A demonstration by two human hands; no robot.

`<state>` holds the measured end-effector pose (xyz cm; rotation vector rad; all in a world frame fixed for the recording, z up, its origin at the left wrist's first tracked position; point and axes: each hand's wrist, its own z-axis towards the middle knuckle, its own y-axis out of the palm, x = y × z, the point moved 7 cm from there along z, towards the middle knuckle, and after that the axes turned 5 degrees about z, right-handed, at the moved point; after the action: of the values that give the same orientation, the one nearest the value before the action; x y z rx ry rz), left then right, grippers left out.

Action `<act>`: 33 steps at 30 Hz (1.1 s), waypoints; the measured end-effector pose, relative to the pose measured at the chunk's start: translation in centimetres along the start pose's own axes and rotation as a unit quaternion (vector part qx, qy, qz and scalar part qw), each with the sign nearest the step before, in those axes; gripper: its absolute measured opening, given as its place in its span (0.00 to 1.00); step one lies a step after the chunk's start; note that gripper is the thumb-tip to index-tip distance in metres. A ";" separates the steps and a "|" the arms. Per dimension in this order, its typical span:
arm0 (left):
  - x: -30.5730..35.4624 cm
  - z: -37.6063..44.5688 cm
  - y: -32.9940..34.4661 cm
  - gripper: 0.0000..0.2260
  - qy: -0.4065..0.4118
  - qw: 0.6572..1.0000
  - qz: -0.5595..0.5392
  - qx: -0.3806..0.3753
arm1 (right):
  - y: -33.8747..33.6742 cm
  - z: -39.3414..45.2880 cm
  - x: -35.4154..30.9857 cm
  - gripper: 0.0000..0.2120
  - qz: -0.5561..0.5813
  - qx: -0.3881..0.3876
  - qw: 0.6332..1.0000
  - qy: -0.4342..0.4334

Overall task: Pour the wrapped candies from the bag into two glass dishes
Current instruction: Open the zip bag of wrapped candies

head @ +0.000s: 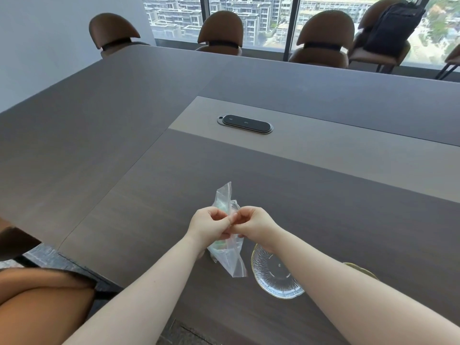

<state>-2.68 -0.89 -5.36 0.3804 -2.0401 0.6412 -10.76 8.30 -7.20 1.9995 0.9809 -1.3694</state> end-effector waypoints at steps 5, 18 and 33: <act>0.1 0.2 -0.4 0.06 0.015 1.000 -0.002 0.003 | -0.4 0.0 -0.1 0.09 0.015 0.028 0.999 -0.006; 0.4 0.4 -1.0 0.08 0.071 0.984 0.162 0.009 | 0.3 0.2 -1.9 0.13 -0.237 0.059 0.967 -0.076; 3.8 0.8 -9.4 0.05 0.065 0.892 0.404 0.193 | -7.0 1.1 -2.2 0.06 -0.303 0.189 0.930 0.088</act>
<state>-0.52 -9.11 0.30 -0.3253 -1.8869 1.5433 -17.42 11.13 -5.69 2.2249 1.6200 -1.8340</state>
